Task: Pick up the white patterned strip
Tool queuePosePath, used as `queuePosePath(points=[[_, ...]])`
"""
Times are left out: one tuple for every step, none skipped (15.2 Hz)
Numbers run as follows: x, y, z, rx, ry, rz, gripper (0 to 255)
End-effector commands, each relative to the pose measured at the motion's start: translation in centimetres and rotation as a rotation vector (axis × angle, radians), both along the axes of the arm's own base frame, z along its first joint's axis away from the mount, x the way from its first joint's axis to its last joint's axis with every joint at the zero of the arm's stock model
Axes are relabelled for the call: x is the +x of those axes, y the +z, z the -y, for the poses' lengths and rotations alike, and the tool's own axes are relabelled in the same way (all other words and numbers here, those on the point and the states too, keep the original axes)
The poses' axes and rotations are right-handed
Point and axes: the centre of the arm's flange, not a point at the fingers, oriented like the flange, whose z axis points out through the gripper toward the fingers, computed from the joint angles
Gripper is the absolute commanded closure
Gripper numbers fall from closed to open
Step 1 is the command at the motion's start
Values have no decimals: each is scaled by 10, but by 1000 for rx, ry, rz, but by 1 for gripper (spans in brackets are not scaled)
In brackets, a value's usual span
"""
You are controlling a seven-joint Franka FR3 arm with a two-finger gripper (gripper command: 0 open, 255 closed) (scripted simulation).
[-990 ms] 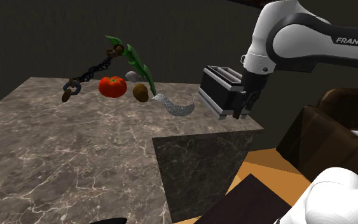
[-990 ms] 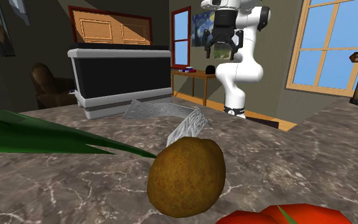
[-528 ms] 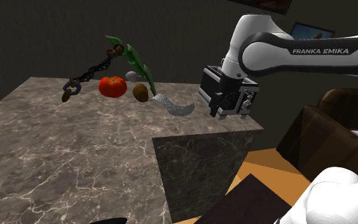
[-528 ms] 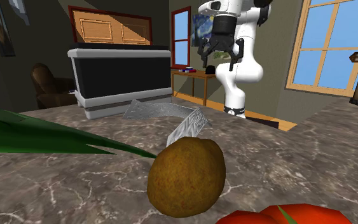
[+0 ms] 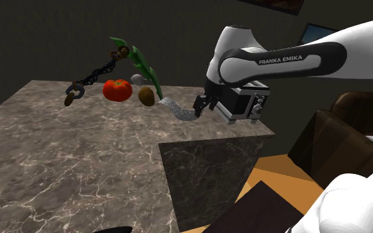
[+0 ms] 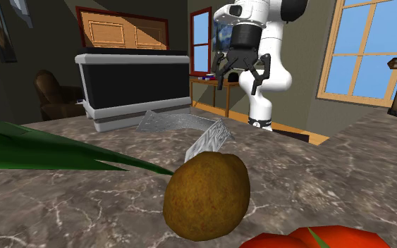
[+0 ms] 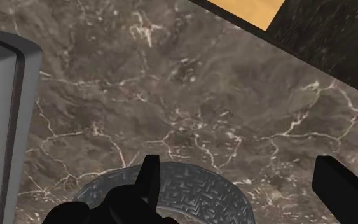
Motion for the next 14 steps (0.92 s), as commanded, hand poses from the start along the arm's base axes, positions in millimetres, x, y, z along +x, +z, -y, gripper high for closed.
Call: queuePosePath(points=[[18, -8, -4, 3, 7, 31, 0], [28, -11, -7, 4, 10, 46, 0], [39, -14, -10, 6, 13, 60, 0], [49, -17, -13, 7, 16, 75, 0], [59, -19, -17, 8, 19, 89, 0], [70, -22, -20, 9, 22, 103, 0], [80, -24, -23, 11, 25, 118, 0], [91, -26, -26, 12, 29, 132, 0], [101, -28, -29, 13, 32, 147, 0], [112, -30, -32, 15, 35, 161, 0], [122, -32, -36, 16, 38, 175, 0], [133, -34, -39, 17, 41, 190, 0], [137, -34, -40, 18, 42, 196, 0], [137, -40, -40, 18, 42, 196, 0]])
